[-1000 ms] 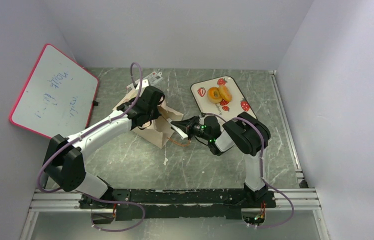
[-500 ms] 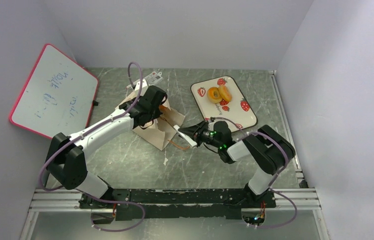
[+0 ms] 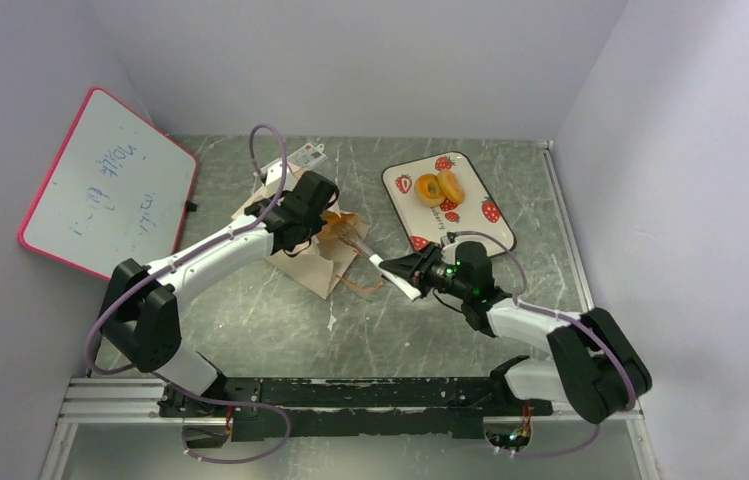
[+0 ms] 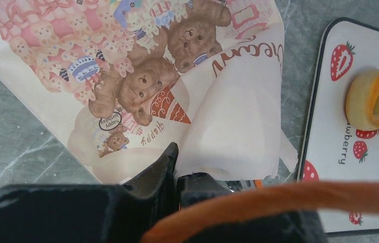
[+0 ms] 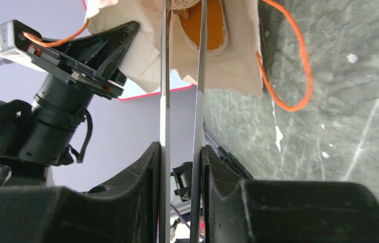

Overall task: Take the fake bread out of the paper bag
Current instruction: Take out the fake bread from the paper bag, then place the fake bread in the container.

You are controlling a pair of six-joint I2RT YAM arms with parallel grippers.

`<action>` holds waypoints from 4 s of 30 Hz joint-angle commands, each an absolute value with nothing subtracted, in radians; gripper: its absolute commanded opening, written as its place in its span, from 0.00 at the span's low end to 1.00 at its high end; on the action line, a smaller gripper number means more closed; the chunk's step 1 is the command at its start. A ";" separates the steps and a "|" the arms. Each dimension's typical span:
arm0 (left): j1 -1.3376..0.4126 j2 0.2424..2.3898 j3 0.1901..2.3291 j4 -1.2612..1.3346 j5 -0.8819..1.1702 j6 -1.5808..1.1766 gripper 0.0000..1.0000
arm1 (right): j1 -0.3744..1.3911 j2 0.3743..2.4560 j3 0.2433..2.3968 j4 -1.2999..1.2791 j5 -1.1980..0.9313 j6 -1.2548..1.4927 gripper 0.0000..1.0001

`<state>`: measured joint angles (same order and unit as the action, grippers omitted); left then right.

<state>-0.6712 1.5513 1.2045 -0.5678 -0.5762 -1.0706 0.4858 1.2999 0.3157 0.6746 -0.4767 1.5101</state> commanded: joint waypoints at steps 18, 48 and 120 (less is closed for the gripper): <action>-0.623 1.542 1.240 -0.711 -0.672 -1.171 0.08 | 0.419 1.015 0.463 0.194 -0.524 1.190 0.00; -0.471 1.399 1.150 -0.580 -0.553 -1.027 0.08 | 0.389 0.977 0.926 -0.444 -0.086 0.801 0.00; -0.451 1.436 1.165 -0.504 -0.462 -0.886 0.07 | 0.091 0.996 0.660 -0.300 -0.299 0.922 0.47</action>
